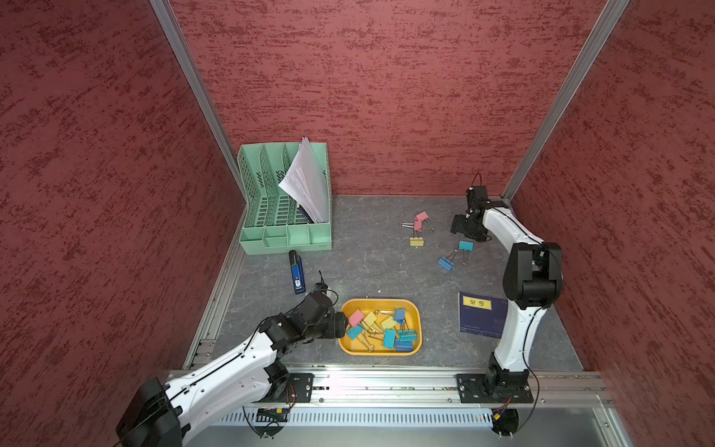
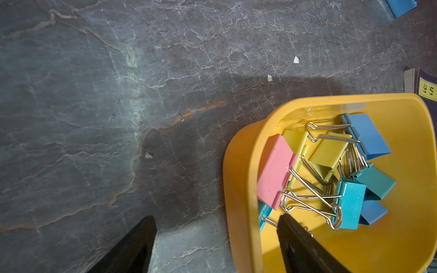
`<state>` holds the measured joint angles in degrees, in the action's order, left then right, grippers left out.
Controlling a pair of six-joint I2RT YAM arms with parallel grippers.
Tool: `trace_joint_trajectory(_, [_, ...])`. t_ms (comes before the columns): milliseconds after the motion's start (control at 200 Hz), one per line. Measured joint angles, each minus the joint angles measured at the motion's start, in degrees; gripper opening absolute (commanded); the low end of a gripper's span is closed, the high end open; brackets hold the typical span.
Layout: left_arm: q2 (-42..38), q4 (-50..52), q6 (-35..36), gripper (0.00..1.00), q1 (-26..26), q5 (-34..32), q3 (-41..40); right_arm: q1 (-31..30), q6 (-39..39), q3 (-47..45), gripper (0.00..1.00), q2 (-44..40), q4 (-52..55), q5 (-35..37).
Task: Put the binder clips in the storage box
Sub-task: Pick up the binder clip at the center of the board.
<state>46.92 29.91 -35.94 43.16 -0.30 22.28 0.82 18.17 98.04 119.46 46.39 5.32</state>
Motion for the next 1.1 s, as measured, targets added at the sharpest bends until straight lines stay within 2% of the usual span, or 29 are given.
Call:
trace_joint_trajectory(125, [0.0, 0.0, 0.0, 0.85, 0.0, 0.0, 0.0, 0.61, 0.02, 1.57, 0.81, 4.07, 1.33, 0.76])
trace_joint_trajectory(496, [0.66, 0.0, 0.0, 0.85, 0.0, 0.0, 0.0, 2.12, -0.26, 3.3, 0.8, 8.72, 1.73, 0.92])
trace_joint_trajectory(601, [0.92, -0.02, 0.0, 0.85, 0.0, 0.02, 0.0, 2.4, -0.7, 4.02, 0.74, 9.66, 1.42, 0.55])
trace_joint_trajectory(781, [1.6, -0.04, 0.0, 0.85, 0.0, 0.0, 0.0, 2.45, -1.2, 4.02, 0.5, 9.77, 0.87, 0.02])
trace_joint_trajectory(937, [1.79, -0.11, 0.0, 0.85, 0.0, 0.0, 0.0, 2.45, -1.25, 1.9, 0.47, 8.39, -0.9, -0.13])
trace_joint_trajectory(1102, [1.79, -0.22, 0.0, 0.85, 0.04, 0.0, 0.0, 1.77, -1.7, -2.95, 0.47, 1.86, -1.16, -1.09])
